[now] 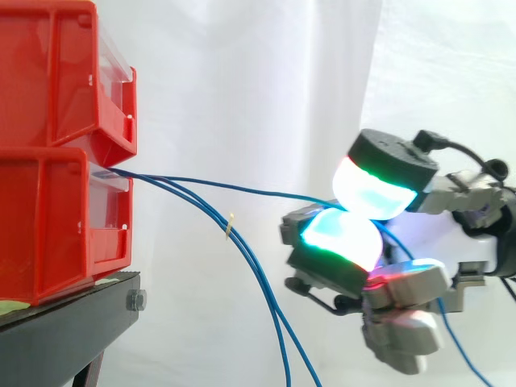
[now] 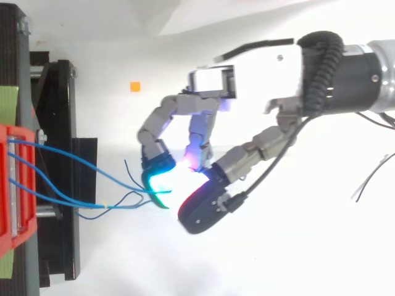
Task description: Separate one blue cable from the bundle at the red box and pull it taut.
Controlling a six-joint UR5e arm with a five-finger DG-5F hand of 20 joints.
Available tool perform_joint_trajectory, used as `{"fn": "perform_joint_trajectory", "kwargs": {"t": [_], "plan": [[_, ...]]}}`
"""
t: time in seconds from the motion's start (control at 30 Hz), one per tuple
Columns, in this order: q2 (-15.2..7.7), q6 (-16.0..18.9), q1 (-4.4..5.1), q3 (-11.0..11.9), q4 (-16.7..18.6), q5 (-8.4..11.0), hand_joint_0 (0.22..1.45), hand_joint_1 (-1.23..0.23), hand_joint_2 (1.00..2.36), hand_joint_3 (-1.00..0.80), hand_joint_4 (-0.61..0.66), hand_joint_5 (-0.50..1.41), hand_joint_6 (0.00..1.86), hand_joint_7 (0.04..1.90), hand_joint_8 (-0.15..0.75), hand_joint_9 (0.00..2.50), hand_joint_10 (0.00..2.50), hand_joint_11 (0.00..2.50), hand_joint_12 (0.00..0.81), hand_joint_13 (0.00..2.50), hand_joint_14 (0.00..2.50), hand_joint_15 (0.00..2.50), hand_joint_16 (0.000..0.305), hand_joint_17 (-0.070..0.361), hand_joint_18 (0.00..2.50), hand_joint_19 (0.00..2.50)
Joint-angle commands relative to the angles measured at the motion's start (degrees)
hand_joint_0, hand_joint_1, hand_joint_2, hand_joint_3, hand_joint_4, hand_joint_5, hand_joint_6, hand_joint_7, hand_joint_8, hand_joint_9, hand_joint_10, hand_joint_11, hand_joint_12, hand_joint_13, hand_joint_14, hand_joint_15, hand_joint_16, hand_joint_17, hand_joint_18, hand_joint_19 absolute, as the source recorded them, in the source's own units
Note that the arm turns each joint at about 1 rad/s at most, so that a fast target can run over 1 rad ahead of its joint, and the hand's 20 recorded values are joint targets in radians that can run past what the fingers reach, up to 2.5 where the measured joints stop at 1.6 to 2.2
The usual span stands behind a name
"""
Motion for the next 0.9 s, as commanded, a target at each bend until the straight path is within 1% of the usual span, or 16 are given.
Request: {"fn": "perform_joint_trajectory", "kwargs": {"t": [0.0, 0.07, 0.2, 0.23, 0.33, 0.43, 0.47, 0.5, 0.57, 0.6, 0.63, 0.67, 0.73, 0.8, 0.83, 0.87], "plan": [[2.82, 0.22, 0.08, -4.64, 2.43, 2.53, 0.68, -0.75, 1.02, -0.19, 0.0, -0.15, 0.94, 1.12, 0.396, 1.31, 0.01, 1.46, 0.409, 1.3, 0.03, 0.91, 0.042, 0.096, 1.07, 0.62], [3.17, 0.92, -0.18, -5.34, 2.95, 2.8, 0.68, -0.74, 1.02, -0.19, 0.0, -0.16, 0.94, 1.11, 0.38, 1.33, 0.01, 1.58, 0.391, 1.39, 0.02, 1.15, 0.041, 0.093, 1.07, 0.65], [3.17, 3.82, -0.36, -5.34, 2.43, 1.83, 0.68, -0.74, 1.02, -0.2, 0.0, -0.16, 0.94, 1.1, 0.361, 1.34, 0.0, 1.73, 0.36, 1.47, 0.02, 1.46, 0.041, 0.093, 1.07, 0.68], [3.17, 4.44, -0.36, -5.34, 2.43, 1.74, 0.68, -0.74, 1.02, -0.19, 0.0, -0.16, 0.94, 1.1, 0.36, 1.34, 0.0, 1.76, 0.361, 1.47, 0.02, 1.48, 0.041, 0.093, 1.07, 0.7], [3.17, 6.2, -0.36, -5.34, 1.9, 1.65, 0.68, -0.74, 1.02, -0.2, 0.01, -0.16, 0.94, 1.08, 0.351, 1.3, 0.32, 1.73, 0.357, 1.53, 0.0, 1.7, 0.042, 0.095, 1.08, 0.74], [3.17, 8.22, -0.36, -5.34, 0.93, 1.65, 0.69, -0.74, 1.02, -0.2, 0.01, -0.16, 0.94, 1.08, 0.344, 1.28, 0.45, 1.74, 0.366, 1.49, 0.32, 1.68, 0.043, 0.096, 1.1, 0.77], [3.09, 8.48, -0.36, -5.34, 0.58, 1.65, 0.69, -0.74, 1.02, -0.2, 0.01, -0.16, 0.94, 1.08, 0.344, 1.27, 0.47, 1.74, 0.366, 1.48, 0.34, 1.7, 0.043, 0.096, 1.1, 0.78], [3.17, 8.48, -0.36, -5.34, 0.4, 1.65, 0.69, -0.74, 1.02, -0.2, 0.01, -0.16, 0.94, 1.07, 0.351, 1.26, 0.53, 1.73, 0.371, 1.45, 0.5, 1.66, 0.043, 0.097, 1.1, 0.78], [3.17, 8.39, -0.36, -5.34, -0.3, 1.65, 0.69, -0.75, 1.02, -0.2, 0.0, -0.16, 0.94, 1.08, 0.348, 1.24, 0.6, 1.73, 0.369, 1.42, 0.63, 1.67, 0.044, 0.098, 1.11, 0.8], [3.17, 8.22, -0.36, -5.34, -0.56, 1.65, 0.69, -0.75, 1.02, -0.2, 0.0, -0.16, 0.94, 1.08, 0.348, 1.23, 0.67, 1.7, 0.375, 1.38, 0.82, 1.61, 0.044, 0.099, 1.11, 0.82], [3.17, 8.04, -0.27, -5.34, -0.56, 1.65, 0.7, -0.75, 1.02, -0.2, 0.0, -0.16, 0.94, 1.07, 0.34, 1.2, 0.79, 1.69, 0.369, 1.35, 1.04, 1.53, 0.044, 0.099, 1.12, 0.84], [3.17, 8.04, -0.27, -5.34, -0.56, 1.65, 0.7, -0.75, 1.02, -0.2, 0.0, -0.16, 0.94, 1.07, 0.344, 1.18, 0.9, 1.69, 0.376, 1.35, 1.06, 1.54, 0.044, 0.099, 1.12, 0.83], [3.09, 7.78, -0.09, -5.34, -0.74, 1.57, 0.7, -0.75, 1.02, -0.2, 0.0, -0.16, 0.94, 1.07, 0.336, 1.1, 1.37, 1.59, 0.372, 1.32, 1.21, 1.55, 0.044, 0.1, 1.14, 0.85], [3.09, 7.43, -0.09, -5.34, -0.91, 1.74, 0.71, -0.75, 1.02, -0.2, 0.01, -0.16, 0.94, 1.07, 0.337, 1.07, 1.5, 1.59, 0.385, 1.29, 1.34, 1.53, 0.045, 0.101, 1.15, 0.9], [3.09, 7.08, -0.09, -5.34, -0.74, 1.74, 0.71, -0.75, 1.02, -0.2, 0.01, -0.16, 0.94, 1.07, 0.338, 1.06, 1.58, 1.56, 0.391, 1.25, 1.54, 1.46, 0.045, 0.101, 1.16, 0.93], [3.17, 6.99, -0.09, -5.34, -0.74, 1.74, 0.71, -0.75, 1.02, -0.2, 0.01, -0.16, 0.94, 1.07, 0.343, 1.05, 1.61, 1.57, 0.391, 1.24, 1.56, 1.48, 0.045, 0.102, 1.17, 0.96]]}}
